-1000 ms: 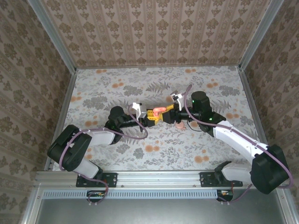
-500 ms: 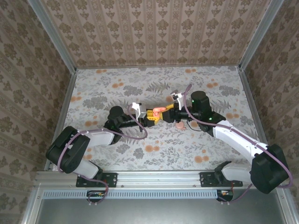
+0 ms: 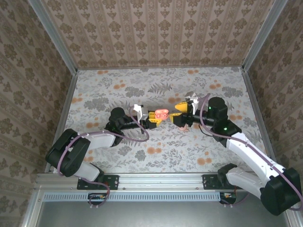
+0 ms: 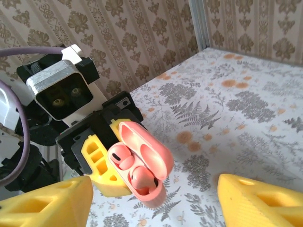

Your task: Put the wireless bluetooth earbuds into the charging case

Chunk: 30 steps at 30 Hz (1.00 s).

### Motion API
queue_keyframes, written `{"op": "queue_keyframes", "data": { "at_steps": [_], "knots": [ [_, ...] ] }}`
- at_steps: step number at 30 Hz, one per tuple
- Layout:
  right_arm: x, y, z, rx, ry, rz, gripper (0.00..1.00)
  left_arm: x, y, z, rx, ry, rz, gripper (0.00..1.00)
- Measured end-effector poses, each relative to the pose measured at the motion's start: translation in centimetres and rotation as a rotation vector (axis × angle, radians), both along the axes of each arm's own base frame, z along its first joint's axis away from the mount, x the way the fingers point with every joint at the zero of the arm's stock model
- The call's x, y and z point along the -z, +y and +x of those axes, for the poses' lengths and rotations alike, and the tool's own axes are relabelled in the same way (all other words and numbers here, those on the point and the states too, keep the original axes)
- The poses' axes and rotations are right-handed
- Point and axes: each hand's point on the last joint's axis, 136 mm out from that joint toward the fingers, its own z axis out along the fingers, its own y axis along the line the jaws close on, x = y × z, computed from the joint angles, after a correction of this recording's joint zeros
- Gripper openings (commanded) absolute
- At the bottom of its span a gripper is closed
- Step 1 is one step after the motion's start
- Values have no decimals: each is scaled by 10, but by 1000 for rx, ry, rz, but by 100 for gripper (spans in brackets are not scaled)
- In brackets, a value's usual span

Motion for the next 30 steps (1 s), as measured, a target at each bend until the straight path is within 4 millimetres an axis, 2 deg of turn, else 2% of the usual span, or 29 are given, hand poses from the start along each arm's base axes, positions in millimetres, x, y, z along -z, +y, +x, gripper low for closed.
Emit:
{"op": "queue_keyframes", "data": {
  "at_steps": [7, 12, 19, 30],
  "knots": [
    [-1, -4, -18, -116, -211, -86, 85, 0, 0, -6, 35, -3, 1, 10],
    [8, -4, -26, -184, -314, -154, 86, -4, 0, -10, 52, -17, -5, 10],
    [36, 2, -22, -267, -283, -221, 80, -4, -1, -15, 73, -24, -4, 10],
    [50, 19, -22, -382, -278, -212, 69, -3, -1, -17, 78, -17, 3, 10]
  ]
}}
